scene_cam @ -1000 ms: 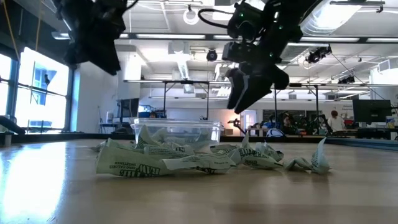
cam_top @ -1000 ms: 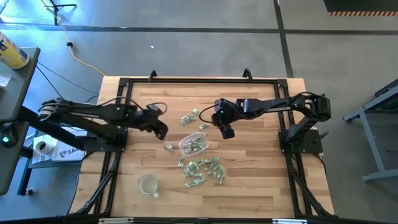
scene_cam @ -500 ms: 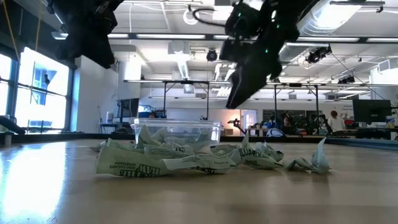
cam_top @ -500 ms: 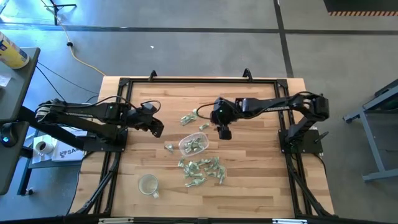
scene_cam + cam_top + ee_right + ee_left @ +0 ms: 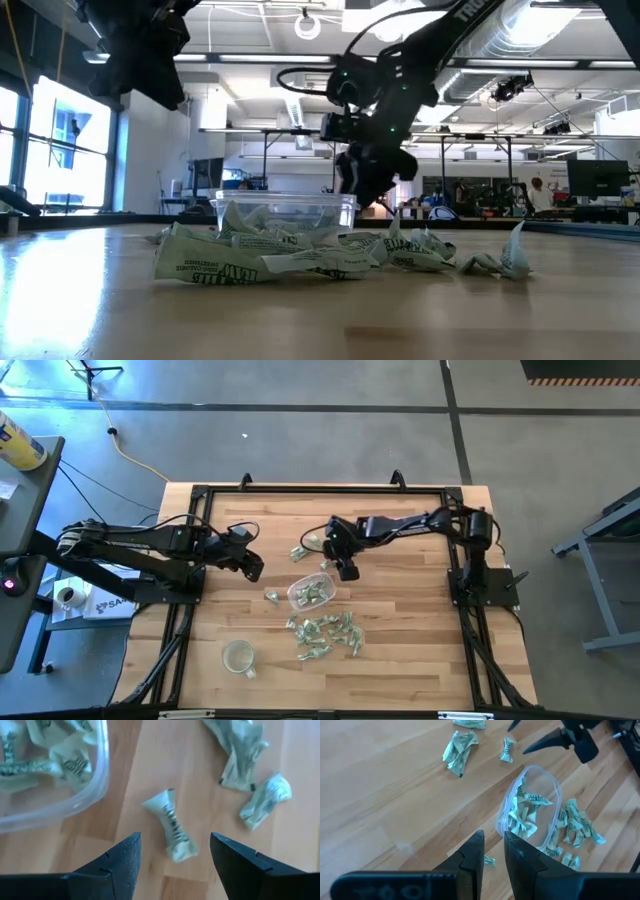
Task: Pick and place Stevia / Truvia into bins
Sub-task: Put the stevia packet into the transparent container
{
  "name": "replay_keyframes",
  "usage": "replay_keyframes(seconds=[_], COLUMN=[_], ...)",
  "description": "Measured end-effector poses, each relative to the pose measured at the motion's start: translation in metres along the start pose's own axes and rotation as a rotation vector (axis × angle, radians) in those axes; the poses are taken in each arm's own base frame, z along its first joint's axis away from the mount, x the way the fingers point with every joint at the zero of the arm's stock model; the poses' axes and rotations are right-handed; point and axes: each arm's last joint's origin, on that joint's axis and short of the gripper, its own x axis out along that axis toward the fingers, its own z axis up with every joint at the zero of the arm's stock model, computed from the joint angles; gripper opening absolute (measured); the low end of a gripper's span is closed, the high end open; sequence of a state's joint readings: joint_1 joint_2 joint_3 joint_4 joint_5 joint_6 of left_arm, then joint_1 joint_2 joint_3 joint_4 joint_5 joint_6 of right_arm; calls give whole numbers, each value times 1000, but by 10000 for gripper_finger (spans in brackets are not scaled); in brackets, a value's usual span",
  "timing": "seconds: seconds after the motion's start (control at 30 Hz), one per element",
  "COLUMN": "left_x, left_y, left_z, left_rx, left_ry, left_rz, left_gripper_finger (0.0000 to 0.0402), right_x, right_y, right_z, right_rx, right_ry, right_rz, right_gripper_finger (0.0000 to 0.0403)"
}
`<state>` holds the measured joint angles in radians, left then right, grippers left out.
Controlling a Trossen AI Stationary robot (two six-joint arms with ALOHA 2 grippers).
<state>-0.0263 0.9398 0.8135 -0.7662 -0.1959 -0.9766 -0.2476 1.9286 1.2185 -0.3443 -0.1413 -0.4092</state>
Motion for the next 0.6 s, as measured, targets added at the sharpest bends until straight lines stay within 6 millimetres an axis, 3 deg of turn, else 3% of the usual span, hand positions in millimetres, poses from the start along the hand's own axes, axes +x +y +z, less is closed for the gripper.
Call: replay_keyframes(seconds=[0.17, 0.4, 0.6], left_x=[0, 0, 0], left_y=[0, 0, 1], left_z=[0, 0, 0], left_rx=[1, 2, 3], left_ry=[0, 1, 6], left_rz=[0, 2, 4], left_gripper_finger=[108, 108, 108], right_x=[4, 25, 27], right_y=[-8, -6, -9], right_z=[-2, -9, -10], right_rx=[0, -8, 68], right_ry=[-5, 23, 21], right_rz=[71, 86, 93], right_gripper_finger=[227, 222, 181])
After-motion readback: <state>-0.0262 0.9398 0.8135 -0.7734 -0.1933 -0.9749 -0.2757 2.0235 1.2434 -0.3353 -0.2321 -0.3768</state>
